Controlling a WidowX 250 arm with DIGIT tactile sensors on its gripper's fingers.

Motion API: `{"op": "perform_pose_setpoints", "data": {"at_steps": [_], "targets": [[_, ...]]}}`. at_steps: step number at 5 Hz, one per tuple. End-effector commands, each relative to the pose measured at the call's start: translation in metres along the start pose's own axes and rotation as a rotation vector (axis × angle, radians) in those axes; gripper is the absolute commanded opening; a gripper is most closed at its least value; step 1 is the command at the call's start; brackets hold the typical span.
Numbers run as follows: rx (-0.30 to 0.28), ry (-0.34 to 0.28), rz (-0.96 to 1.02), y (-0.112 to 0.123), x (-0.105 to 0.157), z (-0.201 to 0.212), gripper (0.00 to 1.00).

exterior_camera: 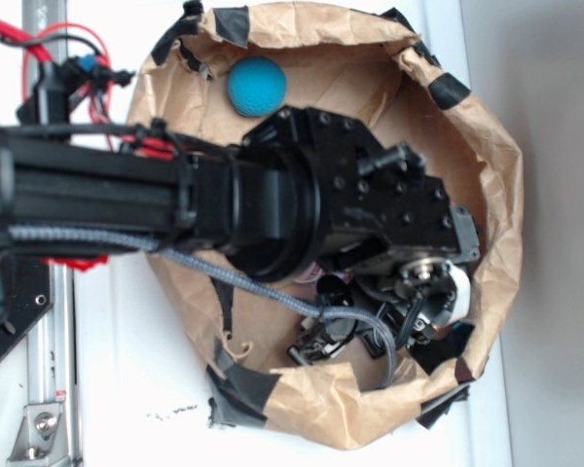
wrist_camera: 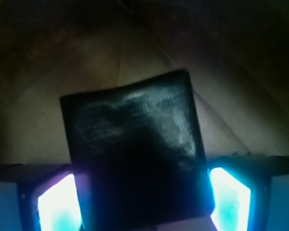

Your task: Grab the black box.

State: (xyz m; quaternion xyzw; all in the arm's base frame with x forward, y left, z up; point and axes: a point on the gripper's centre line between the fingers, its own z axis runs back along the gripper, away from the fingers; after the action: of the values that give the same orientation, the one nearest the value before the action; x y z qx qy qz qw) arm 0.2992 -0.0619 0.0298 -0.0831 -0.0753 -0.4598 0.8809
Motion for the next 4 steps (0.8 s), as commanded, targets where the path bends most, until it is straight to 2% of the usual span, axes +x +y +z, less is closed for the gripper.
{"op": "perform_pose_setpoints", "data": {"at_steps": [1,2,3,4], "targets": [[0.062,0.047,-0.074,-0.034,0.026,-0.003,0.20],[0.105,0.064,-0.003,-0.025,0.030,-0.005,0.00],[0.119,0.046,0.107,-0.009,0.015,0.009,0.00],[0.138,0.004,0.251,0.003,-0.021,0.036,0.00]]}}
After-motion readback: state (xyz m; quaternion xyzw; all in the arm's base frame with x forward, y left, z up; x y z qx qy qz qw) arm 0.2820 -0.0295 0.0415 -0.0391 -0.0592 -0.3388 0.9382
